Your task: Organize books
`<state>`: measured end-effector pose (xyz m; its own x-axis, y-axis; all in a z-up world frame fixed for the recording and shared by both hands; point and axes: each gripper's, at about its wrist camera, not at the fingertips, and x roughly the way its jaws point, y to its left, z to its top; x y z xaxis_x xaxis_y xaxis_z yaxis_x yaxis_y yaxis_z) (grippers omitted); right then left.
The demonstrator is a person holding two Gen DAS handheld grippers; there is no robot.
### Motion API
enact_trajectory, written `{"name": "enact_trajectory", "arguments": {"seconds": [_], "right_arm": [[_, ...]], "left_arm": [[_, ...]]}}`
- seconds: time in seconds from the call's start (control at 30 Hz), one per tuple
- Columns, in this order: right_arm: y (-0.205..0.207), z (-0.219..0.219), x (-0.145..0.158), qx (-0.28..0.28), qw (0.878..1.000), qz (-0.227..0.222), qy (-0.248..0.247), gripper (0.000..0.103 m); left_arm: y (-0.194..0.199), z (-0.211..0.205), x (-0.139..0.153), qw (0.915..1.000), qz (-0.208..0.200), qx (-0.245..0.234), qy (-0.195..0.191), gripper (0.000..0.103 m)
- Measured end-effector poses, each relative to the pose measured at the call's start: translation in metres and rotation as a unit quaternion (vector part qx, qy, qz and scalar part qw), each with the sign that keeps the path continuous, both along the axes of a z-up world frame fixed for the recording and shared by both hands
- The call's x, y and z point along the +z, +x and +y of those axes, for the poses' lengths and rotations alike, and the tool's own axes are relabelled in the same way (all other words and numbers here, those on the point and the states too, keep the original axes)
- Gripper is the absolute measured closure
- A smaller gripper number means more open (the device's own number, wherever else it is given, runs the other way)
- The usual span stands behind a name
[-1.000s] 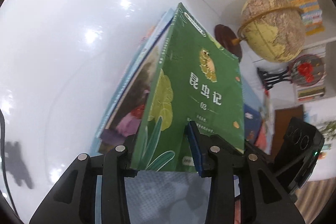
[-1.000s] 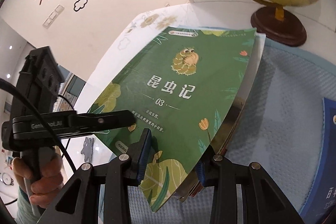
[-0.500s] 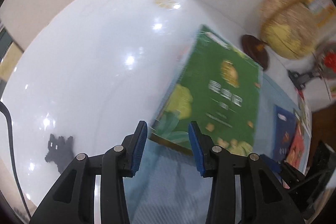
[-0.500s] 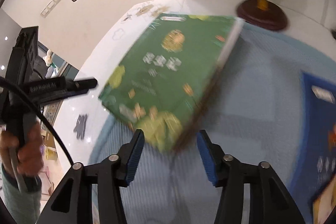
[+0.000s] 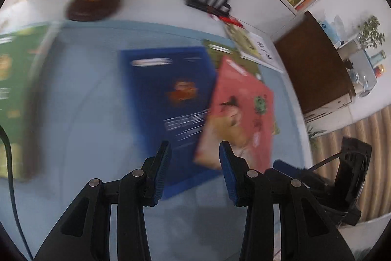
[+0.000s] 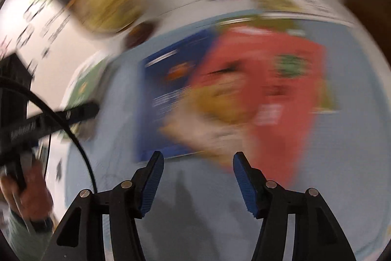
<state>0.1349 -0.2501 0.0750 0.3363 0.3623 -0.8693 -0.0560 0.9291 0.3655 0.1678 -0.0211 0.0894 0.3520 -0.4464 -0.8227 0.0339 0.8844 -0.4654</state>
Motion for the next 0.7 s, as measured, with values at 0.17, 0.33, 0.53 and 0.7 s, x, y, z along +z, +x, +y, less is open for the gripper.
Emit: {"name": "enact_trajectory", "arguments": {"seconds": [0.17, 0.33, 0.53, 0.7], "right_arm": [[0.025, -0.070, -0.020, -0.041, 0.998, 0.018, 0.044, 0.046], [0.041, -0.077, -0.043, -0.008, 0.995, 0.046, 0.088, 0.051], [0.035, -0.085, -0.044, 0.041, 0.995, 0.043, 0.081, 0.051], [0.013, -0.112, -0.043, 0.082, 0.993, 0.057, 0.064, 0.051]], "left_arm": [[0.029, -0.050, -0.029, 0.9992, 0.018, 0.019, 0.030, 0.065], [0.029, -0.080, -0.047, 0.9963, 0.046, 0.039, 0.061, 0.065], [-0.013, -0.090, -0.046, 0.9960, 0.072, 0.049, 0.022, 0.065], [-0.072, -0.113, -0.058, 0.9920, 0.107, 0.055, -0.038, 0.065]]}}
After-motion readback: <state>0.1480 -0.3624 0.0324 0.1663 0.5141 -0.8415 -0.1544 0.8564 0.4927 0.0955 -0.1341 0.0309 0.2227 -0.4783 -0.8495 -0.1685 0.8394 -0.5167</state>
